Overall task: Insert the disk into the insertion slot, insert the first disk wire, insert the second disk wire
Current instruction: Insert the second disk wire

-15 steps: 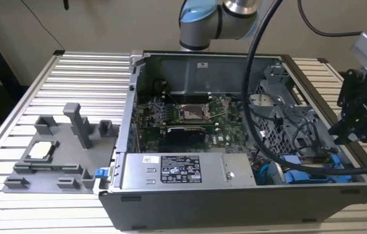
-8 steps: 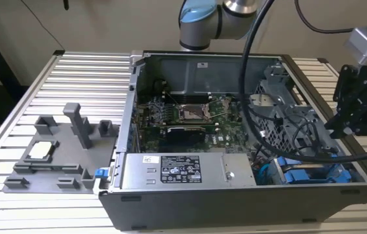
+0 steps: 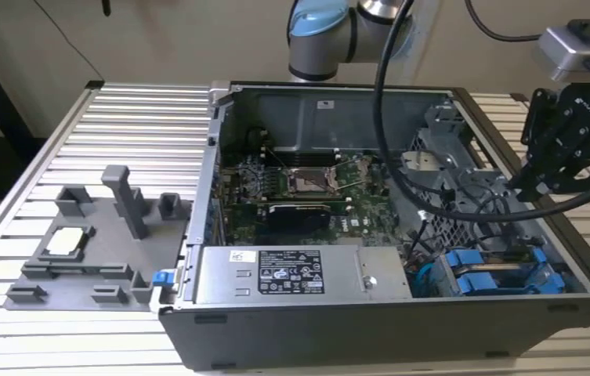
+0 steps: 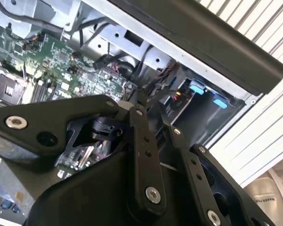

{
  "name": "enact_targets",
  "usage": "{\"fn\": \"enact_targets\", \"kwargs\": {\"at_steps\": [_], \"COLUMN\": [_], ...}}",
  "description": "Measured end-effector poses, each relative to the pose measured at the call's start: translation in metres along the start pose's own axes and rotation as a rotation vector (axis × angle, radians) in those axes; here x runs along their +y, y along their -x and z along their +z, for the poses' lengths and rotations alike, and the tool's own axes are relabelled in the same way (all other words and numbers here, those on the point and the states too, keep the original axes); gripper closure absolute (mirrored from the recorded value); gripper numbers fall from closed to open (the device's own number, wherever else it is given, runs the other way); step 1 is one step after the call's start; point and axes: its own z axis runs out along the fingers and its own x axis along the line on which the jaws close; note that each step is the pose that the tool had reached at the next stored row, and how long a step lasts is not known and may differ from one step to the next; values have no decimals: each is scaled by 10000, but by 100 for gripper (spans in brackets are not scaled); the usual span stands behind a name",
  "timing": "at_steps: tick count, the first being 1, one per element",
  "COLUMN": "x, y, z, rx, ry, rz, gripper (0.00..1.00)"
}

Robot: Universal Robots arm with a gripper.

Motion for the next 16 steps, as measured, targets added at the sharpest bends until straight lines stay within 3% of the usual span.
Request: {"fn": "enact_targets", "kwargs": {"at_steps": [4,6,16], "x": [10,54,432], "y": [22,25,16], "z": [1,3,18], "rx": [2,3,2], "ry": [-1,-1,-7], "rz": [4,6,7], "gripper": [73,73,73]}}
